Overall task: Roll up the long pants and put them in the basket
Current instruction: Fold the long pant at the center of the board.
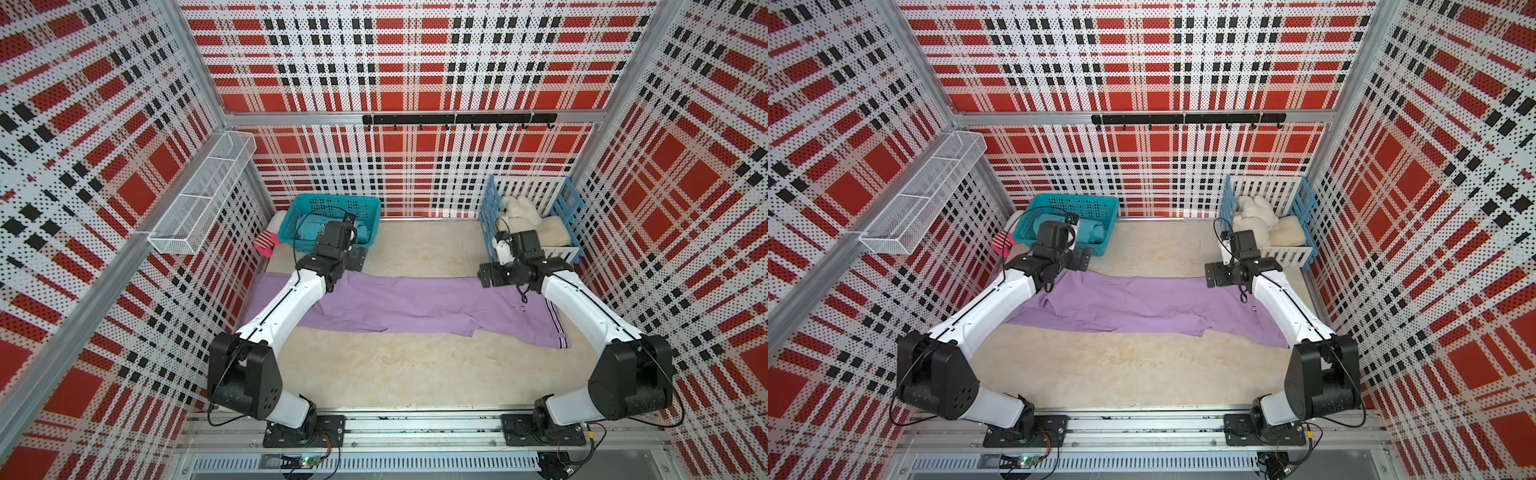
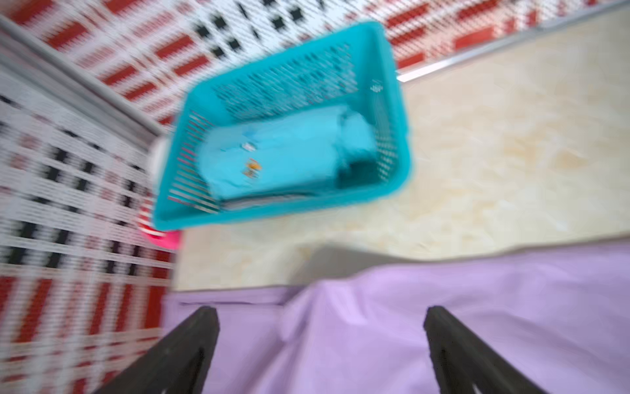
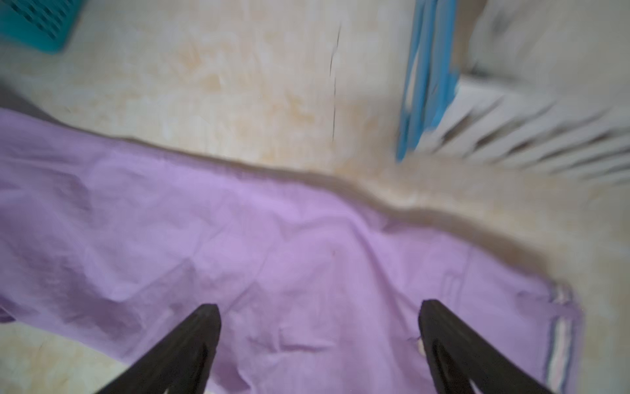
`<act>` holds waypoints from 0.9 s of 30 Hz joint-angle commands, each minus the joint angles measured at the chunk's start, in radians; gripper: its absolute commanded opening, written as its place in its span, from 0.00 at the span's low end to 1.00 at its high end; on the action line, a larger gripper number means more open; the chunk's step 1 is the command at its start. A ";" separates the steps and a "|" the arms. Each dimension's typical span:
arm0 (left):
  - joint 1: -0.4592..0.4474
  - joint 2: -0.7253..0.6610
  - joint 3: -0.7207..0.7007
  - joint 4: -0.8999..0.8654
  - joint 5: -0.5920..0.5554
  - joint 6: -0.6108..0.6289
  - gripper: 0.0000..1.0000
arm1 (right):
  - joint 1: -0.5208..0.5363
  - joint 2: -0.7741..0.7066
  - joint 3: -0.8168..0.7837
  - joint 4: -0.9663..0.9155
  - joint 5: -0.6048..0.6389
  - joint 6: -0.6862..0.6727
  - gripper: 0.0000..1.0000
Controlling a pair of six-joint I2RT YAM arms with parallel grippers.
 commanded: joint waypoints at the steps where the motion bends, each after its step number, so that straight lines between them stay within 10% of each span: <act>1: -0.046 -0.060 -0.202 0.129 0.105 -0.278 0.99 | 0.011 -0.024 -0.101 0.001 0.002 0.306 0.99; 17: 0.034 0.074 -0.430 0.407 0.200 -0.524 0.99 | -0.057 0.201 -0.158 -0.008 0.130 0.475 1.00; 27: 0.218 0.082 -0.595 0.563 0.247 -0.604 0.99 | -0.248 0.090 -0.203 0.022 0.138 0.424 1.00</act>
